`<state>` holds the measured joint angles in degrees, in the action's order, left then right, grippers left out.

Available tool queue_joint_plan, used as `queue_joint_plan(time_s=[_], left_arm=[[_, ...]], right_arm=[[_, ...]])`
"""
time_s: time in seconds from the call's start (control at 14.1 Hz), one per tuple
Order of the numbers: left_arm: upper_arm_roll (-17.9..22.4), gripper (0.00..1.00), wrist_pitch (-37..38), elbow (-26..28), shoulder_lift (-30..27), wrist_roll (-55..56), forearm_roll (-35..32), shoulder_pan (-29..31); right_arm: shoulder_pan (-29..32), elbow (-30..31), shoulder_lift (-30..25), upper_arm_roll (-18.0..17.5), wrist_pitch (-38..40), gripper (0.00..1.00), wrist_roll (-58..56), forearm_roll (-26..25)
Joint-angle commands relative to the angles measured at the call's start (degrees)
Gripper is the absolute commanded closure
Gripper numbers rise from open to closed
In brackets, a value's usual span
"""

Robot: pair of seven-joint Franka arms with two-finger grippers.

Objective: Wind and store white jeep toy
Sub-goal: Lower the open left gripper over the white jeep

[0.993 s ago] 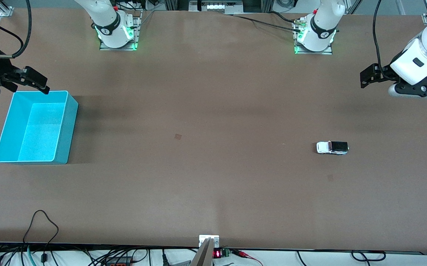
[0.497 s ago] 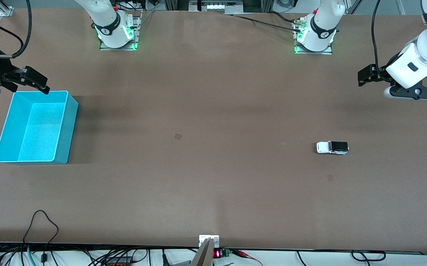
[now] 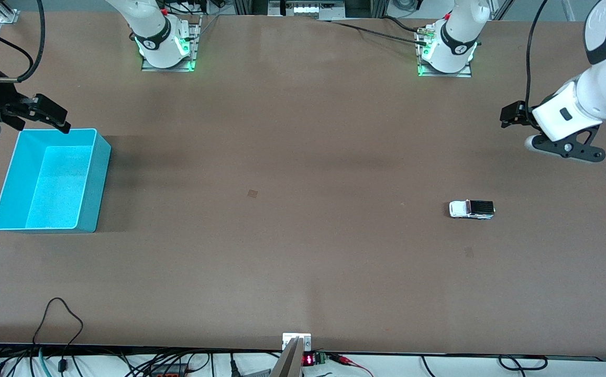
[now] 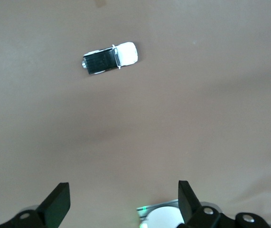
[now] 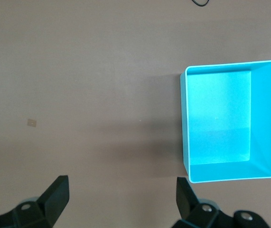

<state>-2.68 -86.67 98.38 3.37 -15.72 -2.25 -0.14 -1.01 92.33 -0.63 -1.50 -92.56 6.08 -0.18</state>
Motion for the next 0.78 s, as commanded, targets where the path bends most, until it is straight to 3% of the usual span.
queue_joint_plan(time_s=[0.0,0.43,0.71], left_arm=[[0.3,0.00,-2.4,-1.2,3.8,-12.4,-0.1,1.5],[0.3,0.00,-12.0,1.0,10.4,-37.0,-0.3,3.7],[0.4,0.00,-23.9,5.5,14.7,-52.9,-1.3,3.7]], right_arm=[[0.4,-0.4,-0.3,-0.3,0.8,0.00,-0.8,-0.4],[0.4,-0.4,-0.3,-0.3,0.8,0.00,-0.8,-0.4],[0.4,-0.3,-0.3,-0.3,0.7,0.00,-0.8,-0.4]])
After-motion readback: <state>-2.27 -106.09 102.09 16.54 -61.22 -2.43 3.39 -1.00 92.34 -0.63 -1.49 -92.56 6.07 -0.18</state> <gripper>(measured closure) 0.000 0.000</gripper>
